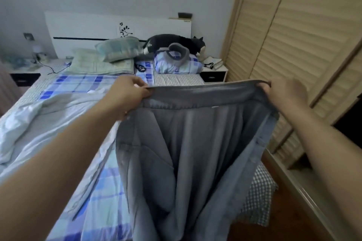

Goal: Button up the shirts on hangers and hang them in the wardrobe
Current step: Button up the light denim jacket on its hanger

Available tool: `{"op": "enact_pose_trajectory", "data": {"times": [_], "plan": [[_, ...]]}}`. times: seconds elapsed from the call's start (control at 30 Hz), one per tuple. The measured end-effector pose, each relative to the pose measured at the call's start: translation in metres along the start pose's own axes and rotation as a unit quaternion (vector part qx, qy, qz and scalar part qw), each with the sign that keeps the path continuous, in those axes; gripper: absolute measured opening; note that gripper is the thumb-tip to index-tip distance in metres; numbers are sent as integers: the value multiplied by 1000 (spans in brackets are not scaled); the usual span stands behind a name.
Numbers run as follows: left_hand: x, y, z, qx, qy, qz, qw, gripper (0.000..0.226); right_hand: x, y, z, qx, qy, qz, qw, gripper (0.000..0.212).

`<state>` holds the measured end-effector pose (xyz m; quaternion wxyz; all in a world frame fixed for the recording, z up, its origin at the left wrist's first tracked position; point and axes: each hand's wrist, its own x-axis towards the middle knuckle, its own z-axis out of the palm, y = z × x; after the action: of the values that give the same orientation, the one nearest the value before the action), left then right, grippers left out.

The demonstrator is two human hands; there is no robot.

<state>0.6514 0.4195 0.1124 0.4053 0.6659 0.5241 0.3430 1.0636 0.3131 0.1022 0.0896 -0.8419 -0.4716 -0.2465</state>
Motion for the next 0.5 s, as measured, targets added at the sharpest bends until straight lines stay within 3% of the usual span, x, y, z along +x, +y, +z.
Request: {"op": "enact_pose_trajectory", "data": {"times": [0.07, 0.17, 0.27, 0.33, 0.4, 0.5], "plan": [[47, 15, 9, 47, 3, 10, 999, 15, 53, 3, 20, -11, 5, -41, 999, 55], [133, 22, 38, 51, 10, -44, 998, 12, 132, -5, 74, 13, -28, -61, 998, 53], [215, -5, 92, 40, 114, -76, 990, 15, 192, -36, 164, 120, -114, -28, 986, 44], [251, -48, 137, 39, 163, -113, 979, 45, 211, -60, 240, 261, -178, 32, 948, 37], [260, -115, 186, 57, 119, -187, 973, 82, 195, -78, 317, 325, -287, 63, 899, 50], [193, -216, 248, 222, -16, -308, 925, 84, 101, -77, 418, 275, -420, -7, 865, 77]]}}
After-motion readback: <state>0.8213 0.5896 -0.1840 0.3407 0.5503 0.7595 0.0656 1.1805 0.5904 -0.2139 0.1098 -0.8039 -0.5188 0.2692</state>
